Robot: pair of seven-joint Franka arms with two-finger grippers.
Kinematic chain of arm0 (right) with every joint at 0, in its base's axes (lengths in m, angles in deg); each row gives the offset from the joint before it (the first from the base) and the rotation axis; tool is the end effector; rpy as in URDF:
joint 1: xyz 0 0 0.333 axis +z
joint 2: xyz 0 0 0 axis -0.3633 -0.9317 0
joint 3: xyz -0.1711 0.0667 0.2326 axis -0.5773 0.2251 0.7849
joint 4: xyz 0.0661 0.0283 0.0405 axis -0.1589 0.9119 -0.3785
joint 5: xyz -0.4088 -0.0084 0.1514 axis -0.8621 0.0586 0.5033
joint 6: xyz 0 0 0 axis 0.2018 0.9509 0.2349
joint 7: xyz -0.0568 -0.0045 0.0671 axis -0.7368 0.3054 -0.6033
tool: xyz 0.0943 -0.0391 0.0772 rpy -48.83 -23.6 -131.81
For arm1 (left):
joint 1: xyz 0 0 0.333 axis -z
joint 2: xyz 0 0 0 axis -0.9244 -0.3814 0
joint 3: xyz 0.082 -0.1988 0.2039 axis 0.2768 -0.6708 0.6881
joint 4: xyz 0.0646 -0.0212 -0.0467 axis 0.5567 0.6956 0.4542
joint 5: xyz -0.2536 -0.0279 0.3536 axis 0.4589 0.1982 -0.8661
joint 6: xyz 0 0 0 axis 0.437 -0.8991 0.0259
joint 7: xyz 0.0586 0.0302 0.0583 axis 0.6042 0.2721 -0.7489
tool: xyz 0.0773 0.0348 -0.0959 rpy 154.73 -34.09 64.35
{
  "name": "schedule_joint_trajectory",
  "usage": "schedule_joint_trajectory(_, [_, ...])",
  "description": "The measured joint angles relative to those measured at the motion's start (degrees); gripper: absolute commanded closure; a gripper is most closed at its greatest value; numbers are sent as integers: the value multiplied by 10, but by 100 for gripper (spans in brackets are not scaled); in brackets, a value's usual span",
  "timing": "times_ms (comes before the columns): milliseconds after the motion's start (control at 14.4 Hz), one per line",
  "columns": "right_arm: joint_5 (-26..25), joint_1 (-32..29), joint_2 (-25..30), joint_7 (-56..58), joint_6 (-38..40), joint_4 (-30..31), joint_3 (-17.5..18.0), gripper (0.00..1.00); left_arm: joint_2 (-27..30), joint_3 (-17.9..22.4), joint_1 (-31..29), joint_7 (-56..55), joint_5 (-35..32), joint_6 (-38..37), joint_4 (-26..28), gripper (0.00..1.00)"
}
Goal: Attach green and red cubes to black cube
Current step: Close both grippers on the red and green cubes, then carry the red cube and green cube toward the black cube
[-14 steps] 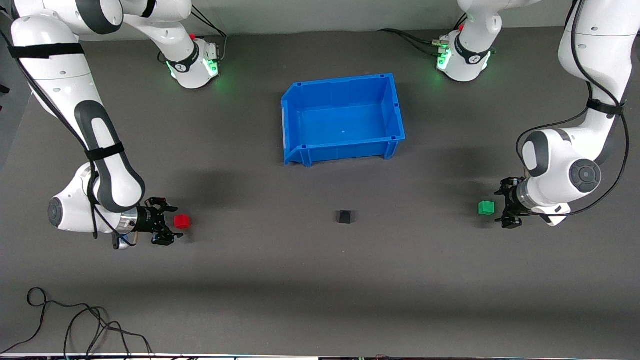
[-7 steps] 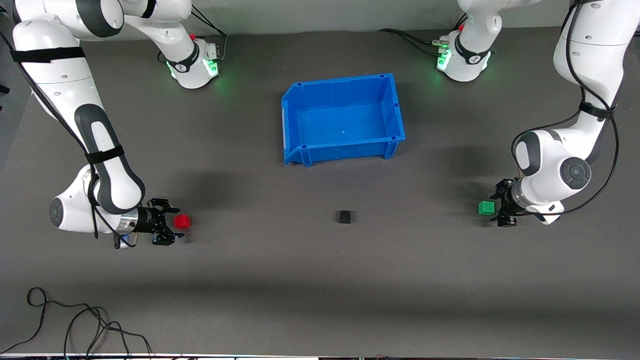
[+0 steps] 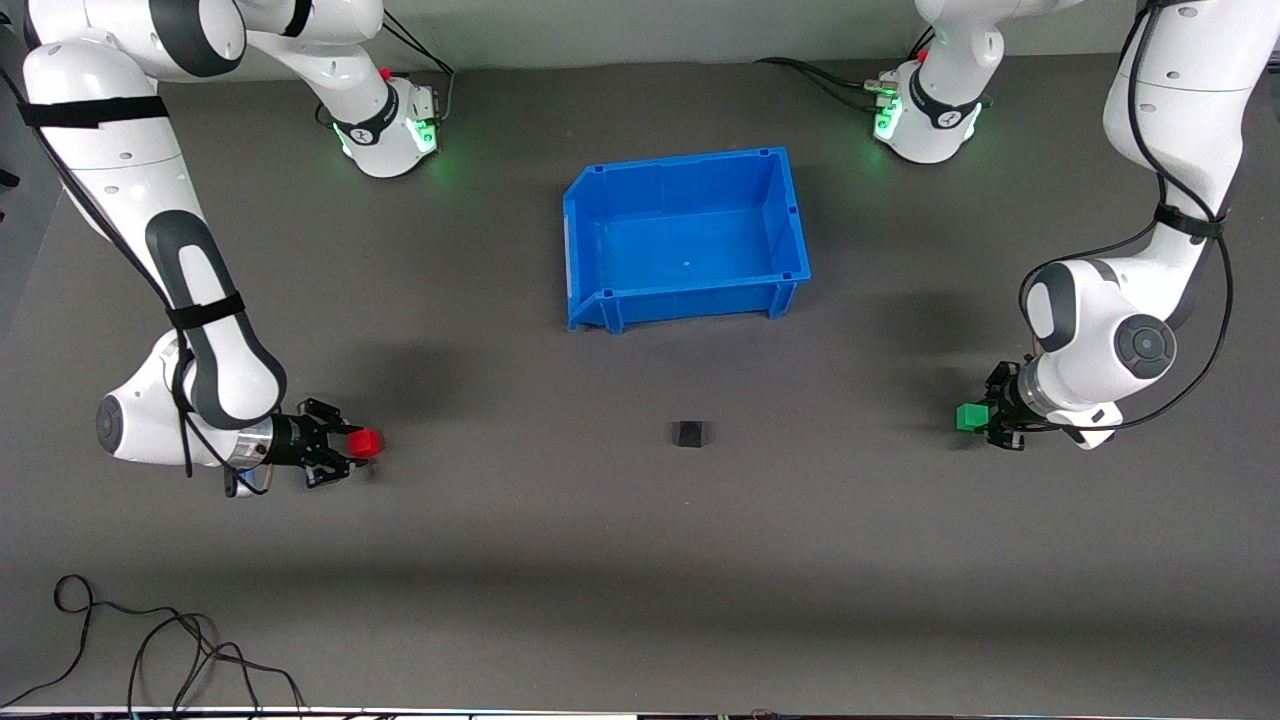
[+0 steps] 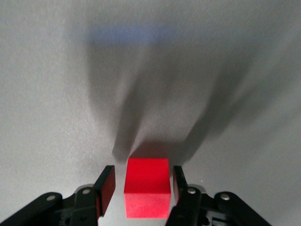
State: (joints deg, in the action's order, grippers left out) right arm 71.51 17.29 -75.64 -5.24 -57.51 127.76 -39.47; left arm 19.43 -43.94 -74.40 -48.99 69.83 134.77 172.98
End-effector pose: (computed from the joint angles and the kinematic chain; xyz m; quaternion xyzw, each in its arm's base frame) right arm 0.6444 -0.0417 0.1026 -0.7792 0.5916 0.1644 0.1257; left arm 0.5968 0.0140 0.1167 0.7516 0.6590 -0.0223 0.0181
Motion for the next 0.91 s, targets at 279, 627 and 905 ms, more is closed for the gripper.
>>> schedule_joint_trajectory(279, [0,-3,0,1,0,0,0,66,3,-15,26,-71,1,-51,-58,95])
schedule_joint_trajectory(627, [0,-3,0,1,0,-1,1,99,2,-20,116,-211,1,-119,-139,95])
schedule_joint_trajectory(905, [6,-1,3,-7,19,-22,4,100,-44,-23,190,-302,5,-119,-178,95])
